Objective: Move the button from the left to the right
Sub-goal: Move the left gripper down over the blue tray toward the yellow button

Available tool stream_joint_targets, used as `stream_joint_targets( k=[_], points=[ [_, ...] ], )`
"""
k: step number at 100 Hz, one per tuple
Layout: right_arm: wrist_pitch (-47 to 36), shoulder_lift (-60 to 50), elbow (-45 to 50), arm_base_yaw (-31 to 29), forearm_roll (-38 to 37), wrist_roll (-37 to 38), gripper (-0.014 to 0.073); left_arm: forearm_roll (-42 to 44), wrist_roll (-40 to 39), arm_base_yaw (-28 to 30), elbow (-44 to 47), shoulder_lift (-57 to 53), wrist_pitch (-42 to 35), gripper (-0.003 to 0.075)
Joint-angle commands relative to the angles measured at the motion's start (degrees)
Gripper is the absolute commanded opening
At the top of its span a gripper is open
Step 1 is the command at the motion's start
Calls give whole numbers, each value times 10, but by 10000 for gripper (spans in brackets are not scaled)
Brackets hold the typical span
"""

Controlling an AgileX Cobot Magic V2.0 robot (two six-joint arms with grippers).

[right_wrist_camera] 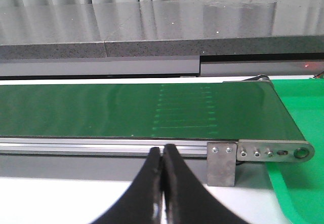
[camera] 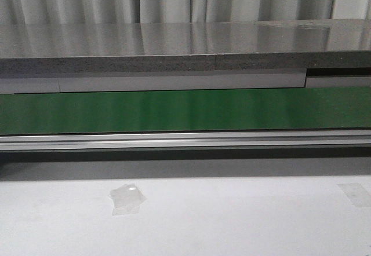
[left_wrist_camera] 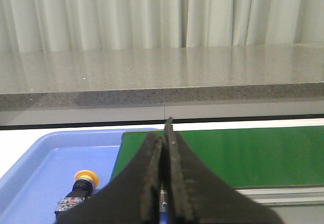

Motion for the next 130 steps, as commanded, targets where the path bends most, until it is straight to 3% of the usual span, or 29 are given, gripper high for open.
stream_joint_targets(
  k=[1,41,69,83,115,130],
  points=[
    [-47,-11,-8,0,-6,1,-66,-1,-3,1,25,-16,-47,-20],
    [-47,-11,-8,0,-6,1,-66,-1,-3,1,19,-16,-45,-20],
    [-47,-11,-8,0,-6,1,-66,-21,-3,1,-109,32,35,-20],
    [-47,-11,-8,0,-6,1,-66,-22,-3,1,-218,111,136,-20],
    [-47,-11,-8,0,-6,1,-66,-22,-2,1,-475,333,469,-20],
    [-47,-11,-8,0,-6,1,-66,-22,-2,1,-544,411,550,-20]
  ],
)
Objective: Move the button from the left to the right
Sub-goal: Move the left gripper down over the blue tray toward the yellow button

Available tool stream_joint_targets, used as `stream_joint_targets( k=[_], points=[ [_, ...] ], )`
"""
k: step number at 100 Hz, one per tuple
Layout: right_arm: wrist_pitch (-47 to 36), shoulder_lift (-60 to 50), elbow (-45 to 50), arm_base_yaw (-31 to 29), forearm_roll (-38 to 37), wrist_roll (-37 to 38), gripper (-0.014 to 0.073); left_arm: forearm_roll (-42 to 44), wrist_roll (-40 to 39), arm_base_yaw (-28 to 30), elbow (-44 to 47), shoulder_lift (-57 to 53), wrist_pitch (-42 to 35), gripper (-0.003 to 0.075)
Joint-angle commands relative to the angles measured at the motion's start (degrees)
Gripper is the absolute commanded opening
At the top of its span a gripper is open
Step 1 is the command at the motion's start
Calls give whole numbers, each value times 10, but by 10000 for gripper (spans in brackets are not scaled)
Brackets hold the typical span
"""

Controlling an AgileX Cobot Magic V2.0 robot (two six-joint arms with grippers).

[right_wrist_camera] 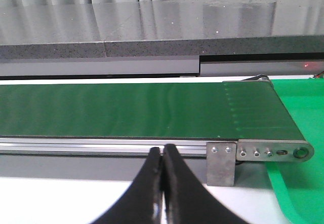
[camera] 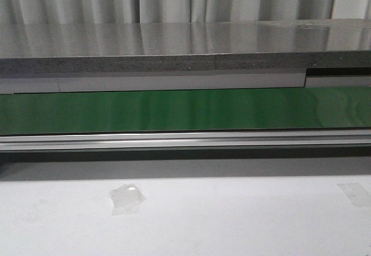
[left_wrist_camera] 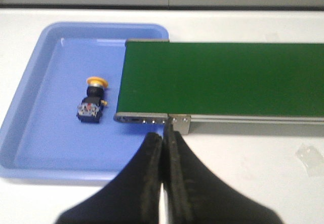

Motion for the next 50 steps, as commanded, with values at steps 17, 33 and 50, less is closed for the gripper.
stream_joint_targets(
  k=[17,33,50],
  points=[
    [-47,-11,-8,0,-6,1,-66,-4,5,1,-62,88,48,-20],
    [-47,-11,-8,0,-6,1,-66,-6,38,1,-62,108,54,-19],
    [-47,-11,-8,0,-6,1,-66,-8,38,1,-62,111,56,78]
  ],
)
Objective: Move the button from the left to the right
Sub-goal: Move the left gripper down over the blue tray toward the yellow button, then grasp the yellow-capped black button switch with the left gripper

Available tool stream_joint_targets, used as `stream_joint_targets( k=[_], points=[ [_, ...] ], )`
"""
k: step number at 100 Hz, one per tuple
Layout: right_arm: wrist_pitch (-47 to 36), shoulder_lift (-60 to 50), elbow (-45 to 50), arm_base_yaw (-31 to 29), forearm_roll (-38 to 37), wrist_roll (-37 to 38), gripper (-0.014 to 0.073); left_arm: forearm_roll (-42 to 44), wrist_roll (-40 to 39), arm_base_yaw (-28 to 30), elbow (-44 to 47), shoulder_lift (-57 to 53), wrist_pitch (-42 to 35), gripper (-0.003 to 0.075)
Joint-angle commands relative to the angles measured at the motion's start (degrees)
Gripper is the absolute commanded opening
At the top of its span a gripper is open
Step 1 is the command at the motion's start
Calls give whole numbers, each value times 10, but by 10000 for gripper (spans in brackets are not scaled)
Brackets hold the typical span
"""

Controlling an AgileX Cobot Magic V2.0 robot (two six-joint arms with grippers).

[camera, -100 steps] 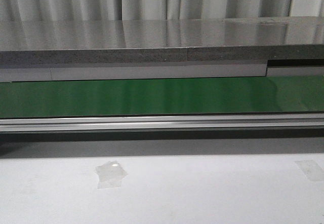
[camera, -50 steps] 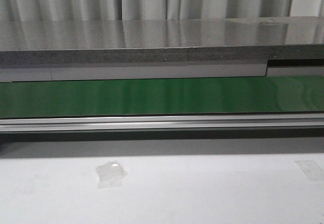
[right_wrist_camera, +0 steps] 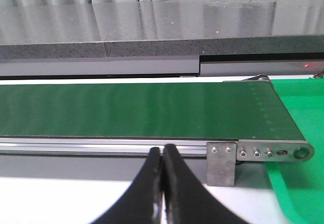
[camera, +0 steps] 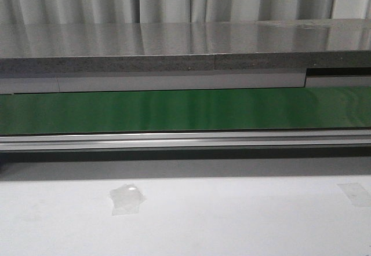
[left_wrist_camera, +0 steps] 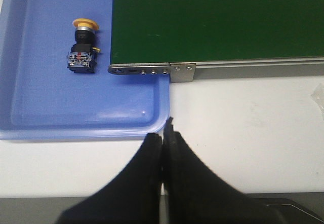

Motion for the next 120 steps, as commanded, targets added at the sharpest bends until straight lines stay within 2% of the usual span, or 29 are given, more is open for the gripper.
stream_joint_targets(
  k=[1,8,17,23,27,36,56,85,120],
  points=[
    [-47,-11,-8,0,-6,1,-66,-3,1,1,-21,0,-20,90],
    [-47,-11,-8,0,-6,1,-66,-3,1,1,-21,0,-18,249],
    [-47,-11,-8,0,-6,1,-66,-3,1,1,-21,0,-19,537],
    [-47,-11,-8,0,-6,1,-66,-3,1,1,-21,0,-19,652],
    [-47,-11,-8,0,-6,1,-66,-3,1,1,-21,0,-19,699],
    [-47,-11,-8,0,-6,1,-66,-3,1,1,-21,0,-19,694],
    [-47,-11,-8,0,-6,1,-66,7,-23,1,-21,3,-27,606],
    [-47,-11,-8,0,-6,1,-66,136,-111,4,-62,91,-58,595],
    [-47,-11,-8,0,-6,1,-66,78,-94,127,-175,253,-120,595]
  ],
)
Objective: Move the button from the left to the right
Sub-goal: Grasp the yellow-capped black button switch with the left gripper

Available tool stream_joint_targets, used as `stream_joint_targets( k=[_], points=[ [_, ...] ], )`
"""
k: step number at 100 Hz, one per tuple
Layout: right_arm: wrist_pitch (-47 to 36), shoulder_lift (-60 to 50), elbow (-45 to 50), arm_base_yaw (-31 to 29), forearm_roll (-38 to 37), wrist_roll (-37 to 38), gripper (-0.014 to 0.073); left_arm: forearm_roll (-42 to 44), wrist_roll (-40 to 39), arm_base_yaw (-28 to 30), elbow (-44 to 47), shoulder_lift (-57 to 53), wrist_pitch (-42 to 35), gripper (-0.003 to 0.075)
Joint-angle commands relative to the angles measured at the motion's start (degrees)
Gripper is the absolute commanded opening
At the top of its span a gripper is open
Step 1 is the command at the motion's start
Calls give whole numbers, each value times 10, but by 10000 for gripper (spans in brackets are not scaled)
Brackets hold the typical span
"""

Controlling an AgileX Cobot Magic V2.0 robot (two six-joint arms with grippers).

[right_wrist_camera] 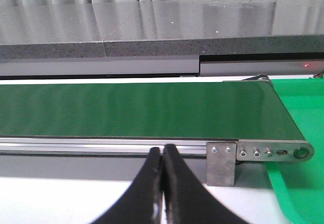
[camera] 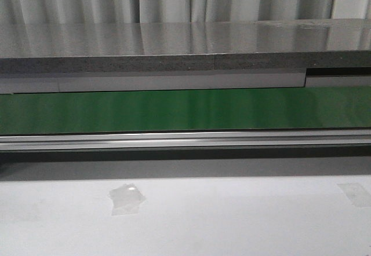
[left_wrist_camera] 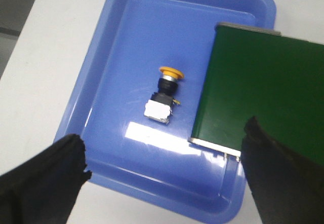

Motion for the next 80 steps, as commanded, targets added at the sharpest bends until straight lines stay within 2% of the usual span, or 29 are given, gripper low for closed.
stream_joint_targets(
  k=[1,30,52,80],
  points=[
    [-47,-11,-8,0,-6,1,-66,-20,13,28,-43,28,-39,595],
    [-47,-11,-8,0,-6,1,-66,-73,31,87,-73,181,-71,594],
    [-47,-11,-8,0,-6,1,-66,-74,40,92,-74,267,-90,594],
    [-47,-11,-8,0,-6,1,-66,-99,40,92,-79,315,-129,585]
  ],
)
